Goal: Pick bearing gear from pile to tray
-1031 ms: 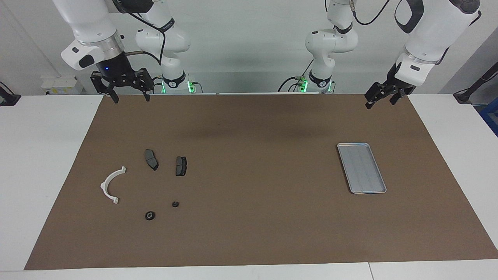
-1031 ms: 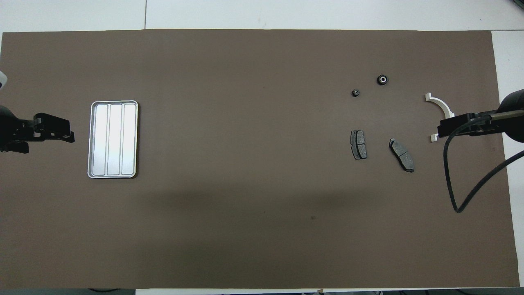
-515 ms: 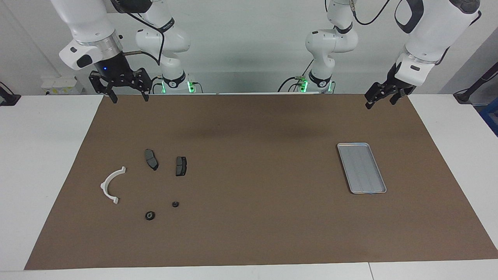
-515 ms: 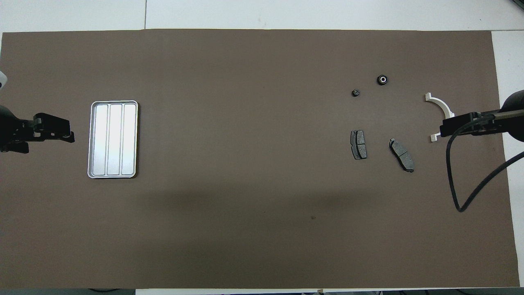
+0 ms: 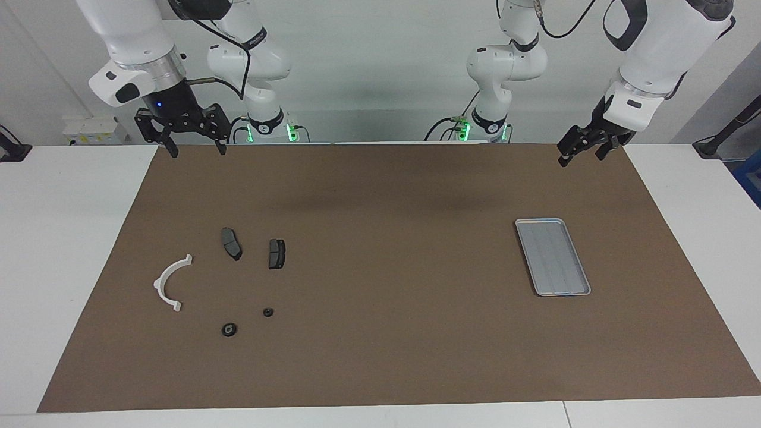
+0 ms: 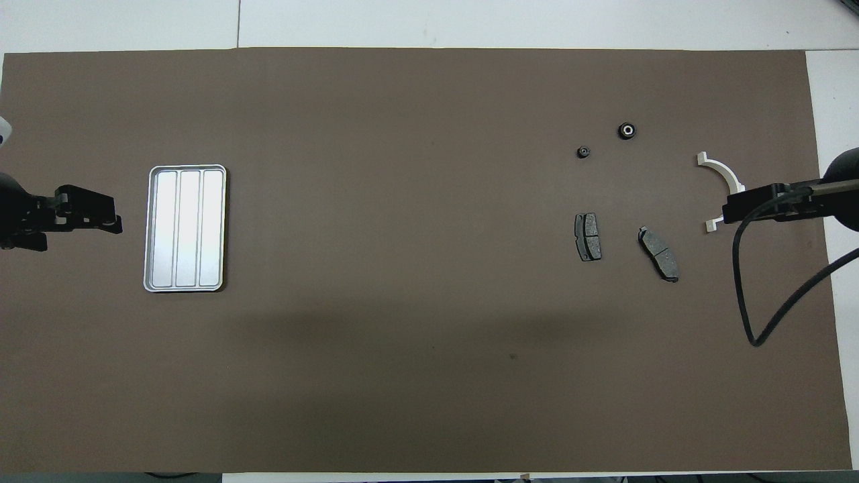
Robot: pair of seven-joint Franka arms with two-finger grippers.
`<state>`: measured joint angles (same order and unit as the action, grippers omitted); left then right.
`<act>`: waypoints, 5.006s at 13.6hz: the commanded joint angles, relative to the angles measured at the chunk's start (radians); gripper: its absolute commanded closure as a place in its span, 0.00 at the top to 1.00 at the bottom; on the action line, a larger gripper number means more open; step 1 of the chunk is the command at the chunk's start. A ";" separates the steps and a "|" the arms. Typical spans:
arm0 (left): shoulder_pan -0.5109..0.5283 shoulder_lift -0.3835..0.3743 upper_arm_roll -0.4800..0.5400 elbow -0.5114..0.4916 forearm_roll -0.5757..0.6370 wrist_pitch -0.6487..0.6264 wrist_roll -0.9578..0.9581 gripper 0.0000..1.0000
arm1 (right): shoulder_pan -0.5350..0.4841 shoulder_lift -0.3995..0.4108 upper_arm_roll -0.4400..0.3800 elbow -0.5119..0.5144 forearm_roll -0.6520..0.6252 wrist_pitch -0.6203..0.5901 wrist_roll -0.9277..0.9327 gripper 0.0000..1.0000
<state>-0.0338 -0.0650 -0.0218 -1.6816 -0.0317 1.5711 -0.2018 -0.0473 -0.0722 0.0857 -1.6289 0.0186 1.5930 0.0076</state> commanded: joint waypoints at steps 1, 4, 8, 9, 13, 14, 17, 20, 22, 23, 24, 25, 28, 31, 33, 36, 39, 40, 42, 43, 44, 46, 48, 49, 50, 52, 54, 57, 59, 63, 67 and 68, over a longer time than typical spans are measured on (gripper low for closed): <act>0.006 -0.015 -0.004 -0.004 -0.005 -0.017 0.004 1.00 | -0.002 0.037 0.006 -0.038 -0.017 0.070 -0.018 1.00; 0.006 -0.015 -0.004 -0.004 -0.005 -0.017 0.004 1.00 | 0.021 0.158 0.008 -0.039 -0.054 0.166 0.017 1.00; 0.006 -0.015 -0.004 -0.004 -0.005 -0.017 0.004 1.00 | 0.066 0.351 0.008 -0.031 -0.097 0.368 0.152 1.00; 0.006 -0.015 -0.004 -0.004 -0.005 -0.017 0.004 1.00 | 0.082 0.388 0.008 -0.025 -0.104 0.411 0.179 1.00; 0.006 -0.015 -0.004 -0.004 -0.005 -0.017 0.004 1.00 | 0.109 0.555 0.008 0.053 -0.108 0.501 0.274 1.00; 0.006 -0.015 -0.004 -0.004 -0.005 -0.017 0.004 1.00 | 0.109 0.613 0.006 0.102 -0.111 0.492 0.284 1.00; 0.006 -0.015 -0.004 -0.004 -0.005 -0.017 0.004 1.00 | 0.110 0.718 0.003 0.188 -0.126 0.486 0.288 1.00; 0.006 -0.015 -0.004 -0.004 -0.005 -0.017 0.004 1.00 | 0.115 0.762 0.005 0.204 -0.144 0.495 0.305 1.00; 0.006 -0.015 -0.004 -0.004 -0.005 -0.017 0.004 1.00 | 0.116 0.767 0.005 0.204 -0.149 0.499 0.308 1.00; 0.006 -0.015 -0.004 -0.004 -0.005 -0.017 0.004 1.00 | 0.116 0.772 0.003 0.204 -0.149 0.501 0.311 1.00; 0.006 -0.015 -0.004 -0.004 -0.005 -0.017 0.004 1.00 | 0.116 0.785 0.003 0.211 -0.149 0.513 0.311 1.00; 0.006 -0.015 -0.004 -0.004 -0.005 -0.017 0.004 1.00 | 0.116 0.792 0.003 0.228 -0.152 0.512 0.311 1.00; 0.006 -0.015 -0.004 -0.004 -0.005 -0.017 0.004 1.00 | 0.116 0.793 0.003 0.230 -0.158 0.518 0.313 0.93; 0.006 -0.015 -0.004 -0.004 -0.005 -0.017 0.004 1.00 | 0.116 0.799 0.005 0.230 -0.169 0.539 0.336 0.93; 0.006 -0.015 -0.004 -0.004 -0.005 -0.017 0.004 1.00 | 0.116 0.801 0.005 0.230 -0.172 0.544 0.347 0.92; 0.006 -0.015 -0.004 -0.004 -0.005 -0.017 0.004 1.00 | 0.119 0.801 0.005 0.230 -0.170 0.551 0.373 0.84; 0.006 -0.015 -0.004 -0.004 -0.005 -0.017 0.004 1.00 | 0.119 0.799 0.006 0.228 -0.166 0.571 0.374 0.49; 0.006 -0.015 -0.004 -0.004 -0.005 -0.017 0.004 1.00 | 0.119 0.799 0.006 0.228 -0.166 0.573 0.374 0.37; 0.006 -0.015 -0.004 -0.004 -0.005 -0.017 0.004 1.00 | 0.119 0.799 0.006 0.228 -0.161 0.574 0.374 0.14; 0.006 -0.015 -0.004 -0.004 -0.005 -0.017 0.004 1.00 | 0.118 0.799 0.006 0.228 -0.160 0.574 0.376 0.01; 0.006 -0.015 -0.004 -0.004 -0.005 -0.017 0.004 1.00 | 0.116 0.799 0.006 0.228 -0.160 0.574 0.376 0.00; 0.006 -0.015 -0.004 -0.004 -0.005 -0.017 0.004 1.00 | 0.118 0.798 0.006 0.228 -0.166 0.570 0.374 0.00; 0.006 -0.015 -0.004 -0.004 -0.005 -0.017 0.004 1.00 | 0.118 0.792 0.005 0.230 -0.173 0.527 0.373 0.00; 0.006 -0.015 -0.004 -0.004 -0.005 -0.017 0.004 1.00 | 0.119 0.783 0.005 0.248 -0.175 0.475 0.370 0.00; 0.006 -0.015 -0.004 -0.004 -0.005 -0.017 0.004 1.00 | 0.127 0.770 0.006 0.300 -0.180 0.405 0.368 0.00; 0.006 -0.015 -0.004 -0.004 -0.005 -0.017 0.004 1.00 | 0.162 0.723 0.014 0.383 -0.166 0.230 0.368 0.00; 0.006 -0.015 -0.004 -0.004 -0.005 -0.017 0.004 1.00 | 0.211 0.683 0.038 0.446 -0.119 0.086 0.406 0.00; 0.006 -0.015 -0.004 -0.004 -0.005 -0.017 0.004 1.00 | 0.344 0.686 0.046 0.576 -0.062 -0.028 0.711 0.00; 0.006 -0.015 -0.004 -0.004 -0.005 -0.017 0.004 1.00 | 0.436 0.689 0.048 0.592 -0.027 0.001 0.935 0.00; 0.006 -0.015 -0.004 -0.004 -0.005 -0.017 0.004 1.00 | 0.572 0.700 0.046 0.584 0.008 0.105 1.144 0.00; 0.006 -0.015 -0.004 -0.004 -0.007 -0.017 0.004 1.00 | 0.671 0.810 0.043 0.572 -0.070 0.237 1.249 0.00; 0.006 -0.015 -0.004 -0.004 -0.005 -0.017 0.004 1.00 | 0.675 0.833 0.043 0.557 -0.083 0.275 1.259 0.00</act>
<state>-0.0338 -0.0650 -0.0218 -1.6816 -0.0317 1.5711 -0.2018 0.6171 0.7025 0.1332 -1.0765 -0.0318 1.8045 1.2357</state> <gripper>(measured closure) 0.000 0.762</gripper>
